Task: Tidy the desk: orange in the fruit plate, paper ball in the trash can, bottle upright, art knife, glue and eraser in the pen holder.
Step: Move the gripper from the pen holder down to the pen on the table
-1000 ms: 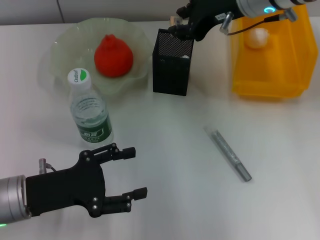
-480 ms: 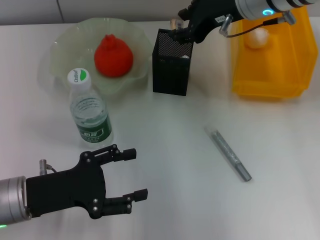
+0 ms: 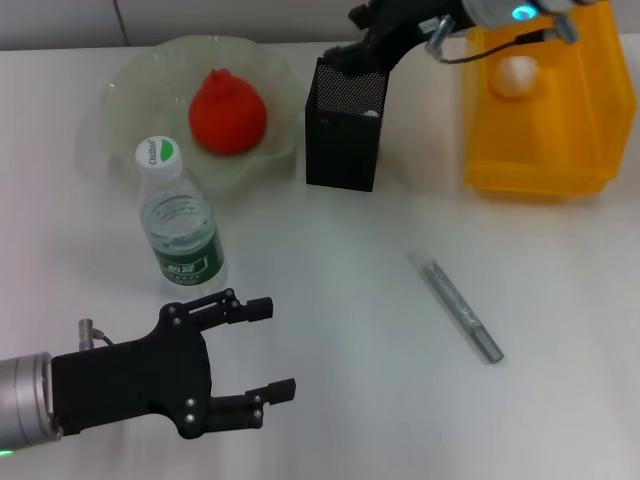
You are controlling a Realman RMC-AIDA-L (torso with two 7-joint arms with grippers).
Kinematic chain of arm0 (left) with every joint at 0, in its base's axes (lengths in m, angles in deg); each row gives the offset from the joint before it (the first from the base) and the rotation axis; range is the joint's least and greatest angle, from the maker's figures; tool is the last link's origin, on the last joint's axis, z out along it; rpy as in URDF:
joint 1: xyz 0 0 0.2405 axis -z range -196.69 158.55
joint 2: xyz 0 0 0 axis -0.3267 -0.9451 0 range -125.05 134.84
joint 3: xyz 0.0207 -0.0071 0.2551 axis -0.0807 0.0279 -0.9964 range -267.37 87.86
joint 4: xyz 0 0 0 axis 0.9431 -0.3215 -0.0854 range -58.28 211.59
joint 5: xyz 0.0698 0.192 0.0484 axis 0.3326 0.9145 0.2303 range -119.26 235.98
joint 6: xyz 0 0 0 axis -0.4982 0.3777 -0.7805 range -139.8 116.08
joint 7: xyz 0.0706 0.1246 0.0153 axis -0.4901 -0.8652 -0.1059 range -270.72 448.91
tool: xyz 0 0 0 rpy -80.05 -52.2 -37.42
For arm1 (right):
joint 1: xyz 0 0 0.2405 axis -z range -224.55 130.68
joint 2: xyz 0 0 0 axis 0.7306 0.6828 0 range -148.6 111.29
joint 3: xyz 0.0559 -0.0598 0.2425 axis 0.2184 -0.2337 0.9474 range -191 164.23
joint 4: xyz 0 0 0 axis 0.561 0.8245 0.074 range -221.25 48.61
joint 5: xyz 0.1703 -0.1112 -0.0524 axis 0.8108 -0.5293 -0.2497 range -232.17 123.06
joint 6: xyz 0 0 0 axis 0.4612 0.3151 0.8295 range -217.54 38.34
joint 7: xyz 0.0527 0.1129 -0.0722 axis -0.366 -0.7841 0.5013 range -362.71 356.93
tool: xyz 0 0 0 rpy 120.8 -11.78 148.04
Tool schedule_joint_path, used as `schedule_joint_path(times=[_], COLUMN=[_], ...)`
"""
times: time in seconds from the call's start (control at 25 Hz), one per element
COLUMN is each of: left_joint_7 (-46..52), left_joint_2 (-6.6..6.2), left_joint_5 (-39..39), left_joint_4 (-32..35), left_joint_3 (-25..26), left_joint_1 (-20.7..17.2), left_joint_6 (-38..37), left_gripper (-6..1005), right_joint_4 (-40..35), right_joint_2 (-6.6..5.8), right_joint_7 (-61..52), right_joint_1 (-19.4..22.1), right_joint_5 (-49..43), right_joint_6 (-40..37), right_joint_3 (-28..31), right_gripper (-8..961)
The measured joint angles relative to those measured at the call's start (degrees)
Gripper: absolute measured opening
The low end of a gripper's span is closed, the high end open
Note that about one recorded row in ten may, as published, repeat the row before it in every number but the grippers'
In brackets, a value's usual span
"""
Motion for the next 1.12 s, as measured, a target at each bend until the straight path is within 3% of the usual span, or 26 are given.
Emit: schedule_joint_path(times=[0.24, 0.36, 0.4, 0.48, 0.6, 1.12], left_joint_7=[0.0, 0.2, 0.3, 0.4, 0.4, 0.0], left_joint_2=[-0.12, -0.12, -0.12, -0.11, -0.04, -0.03], left_joint_5=[0.0, 0.0, 0.0, 0.0, 0.0, 0.0], left_joint_4=[0.3, 0.5, 0.5, 0.5, 0.5, 0.1], left_joint_3=[0.0, 0.0, 0.0, 0.0, -0.1, -0.2], left_joint_1=[0.0, 0.1, 0.2, 0.4, 0.5, 0.6], left_joint_6=[-0.4, -0.5, -0.5, -0.5, -0.5, -0.4], left_gripper=[813, 813, 813, 813, 813, 813], right_joint_4=[-21.1, -29.9, -33.2, -33.9, -32.3, -21.4], right_joint_2=[0.04, 0.12, 0.11, 0.13, 0.28, 0.45], right_joint_7=[-23.5, -35.4, -39.5, -40.6, -44.2, -45.7], right_joint_1=[6.4, 11.1, 13.8, 14.8, 16.9, 17.4], right_joint_5=[-10.9, -16.8, -19.6, -20.3, -20.7, -16.9], right_joint_6=[-18.7, -23.9, -25.3, -25.6, -25.2, -19.4], right_joint_3=[-1.6, -8.5, -14.1, -16.3, -21.7, -23.6], right_gripper=[608, 672, 727, 838, 838, 837])
